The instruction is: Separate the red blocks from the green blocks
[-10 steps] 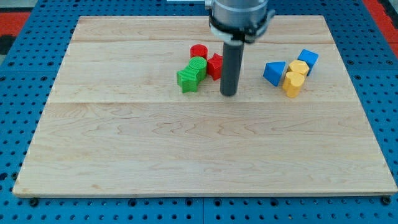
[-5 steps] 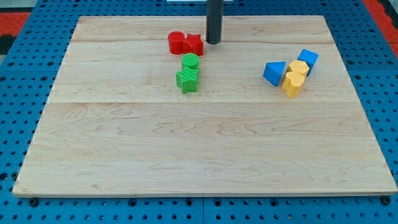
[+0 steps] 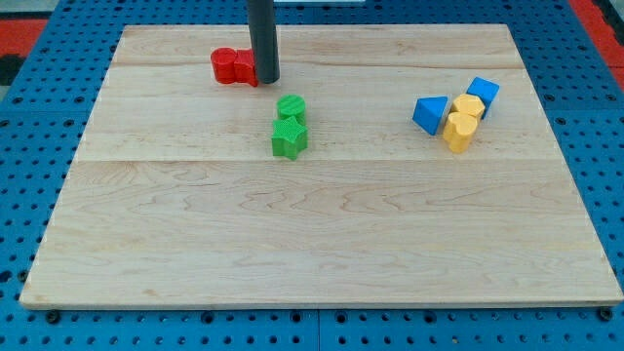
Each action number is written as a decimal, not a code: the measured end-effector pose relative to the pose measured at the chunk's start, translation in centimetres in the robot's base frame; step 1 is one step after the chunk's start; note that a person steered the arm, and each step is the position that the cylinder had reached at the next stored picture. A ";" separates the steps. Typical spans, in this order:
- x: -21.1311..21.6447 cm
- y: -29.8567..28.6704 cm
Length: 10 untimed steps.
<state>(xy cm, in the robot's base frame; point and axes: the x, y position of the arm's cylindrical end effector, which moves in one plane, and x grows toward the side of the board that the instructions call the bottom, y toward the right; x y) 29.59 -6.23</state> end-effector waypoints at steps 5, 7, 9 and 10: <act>-4.3 -4.5; -3.1 -6.2; -3.2 -8.5; -4.3 -11.1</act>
<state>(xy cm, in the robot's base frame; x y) 25.25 -17.36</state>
